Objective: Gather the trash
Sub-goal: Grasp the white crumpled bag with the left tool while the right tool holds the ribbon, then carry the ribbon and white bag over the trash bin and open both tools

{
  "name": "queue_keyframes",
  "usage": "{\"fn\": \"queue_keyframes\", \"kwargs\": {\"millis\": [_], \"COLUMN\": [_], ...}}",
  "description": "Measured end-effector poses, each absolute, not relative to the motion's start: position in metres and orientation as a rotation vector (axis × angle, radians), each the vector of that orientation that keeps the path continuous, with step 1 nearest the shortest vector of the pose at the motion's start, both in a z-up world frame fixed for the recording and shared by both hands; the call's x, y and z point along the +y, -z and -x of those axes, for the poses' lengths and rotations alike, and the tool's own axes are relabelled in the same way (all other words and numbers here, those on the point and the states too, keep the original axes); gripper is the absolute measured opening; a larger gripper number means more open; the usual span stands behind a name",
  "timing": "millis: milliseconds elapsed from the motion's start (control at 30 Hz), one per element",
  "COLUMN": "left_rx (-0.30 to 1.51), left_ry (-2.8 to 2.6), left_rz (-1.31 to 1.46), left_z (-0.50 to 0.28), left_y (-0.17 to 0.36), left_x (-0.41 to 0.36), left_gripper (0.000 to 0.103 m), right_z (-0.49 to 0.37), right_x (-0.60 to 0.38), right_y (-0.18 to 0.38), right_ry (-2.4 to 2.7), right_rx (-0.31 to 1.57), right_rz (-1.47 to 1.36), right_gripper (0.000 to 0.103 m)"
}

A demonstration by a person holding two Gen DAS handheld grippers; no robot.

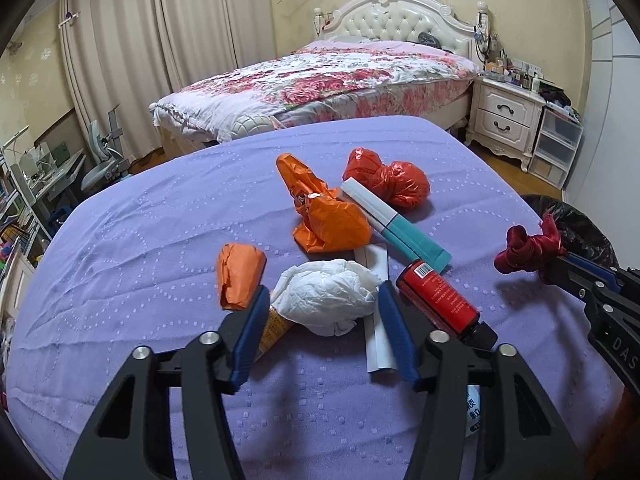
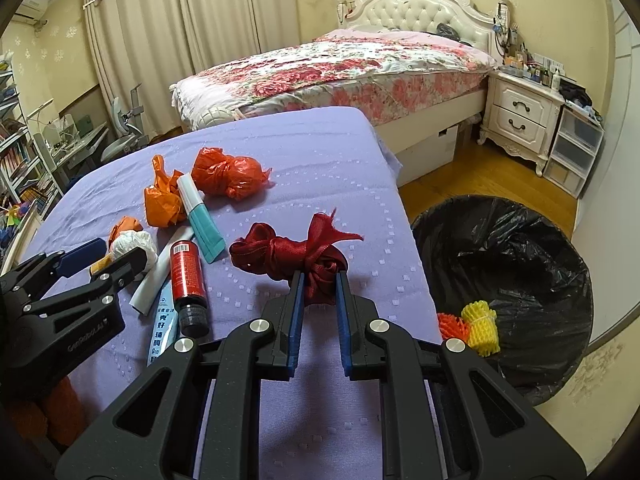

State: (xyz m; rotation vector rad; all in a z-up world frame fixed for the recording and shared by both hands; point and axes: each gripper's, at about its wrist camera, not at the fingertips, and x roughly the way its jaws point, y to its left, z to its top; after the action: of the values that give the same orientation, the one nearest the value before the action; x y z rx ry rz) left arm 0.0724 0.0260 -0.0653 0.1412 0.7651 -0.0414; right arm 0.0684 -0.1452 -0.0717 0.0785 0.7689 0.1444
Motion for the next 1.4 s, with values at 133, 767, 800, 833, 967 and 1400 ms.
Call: {"fn": "queue_keyframes", "kwargs": {"millis": [133,767,800,833,967,1400], "left_rx": [0.784,0.674,0.664,0.654,0.632,0.616], "left_ry": [0.056,0.154,0.166,0.178,0.232,0.377], "left_rz": [-0.142,-0.09,-0.093,-0.095,-0.11,-0.161], "left_z": [-0.072,-0.046,-0.045,-0.044,-0.046,-0.069], "left_y": [0.07,0.03,0.027,0.024,0.018,0.029], "left_x": [0.024,0.009,0.005,0.0,-0.023,-0.107], "left_gripper": [0.037,0.032,0.032,0.032,0.032,0.032], "right_z": [-0.069,-0.061,-0.06,-0.059,-0.057,-0.057], "right_x": [-0.147,-0.177,-0.181,-0.186,-0.206,-0.27], "right_y": [0.074,0.056,0.055,0.054,0.052,0.058], "right_ry": [-0.152,-0.065,-0.055,-0.041,0.014,0.195], "right_rx": [0.771,0.716,0.714,0.711,0.7,0.695], "right_rz": [-0.085,-0.093,-0.093,-0.094,-0.101,-0.111], "right_gripper": [0.015,0.015,0.015,0.015,0.015,0.015]}}
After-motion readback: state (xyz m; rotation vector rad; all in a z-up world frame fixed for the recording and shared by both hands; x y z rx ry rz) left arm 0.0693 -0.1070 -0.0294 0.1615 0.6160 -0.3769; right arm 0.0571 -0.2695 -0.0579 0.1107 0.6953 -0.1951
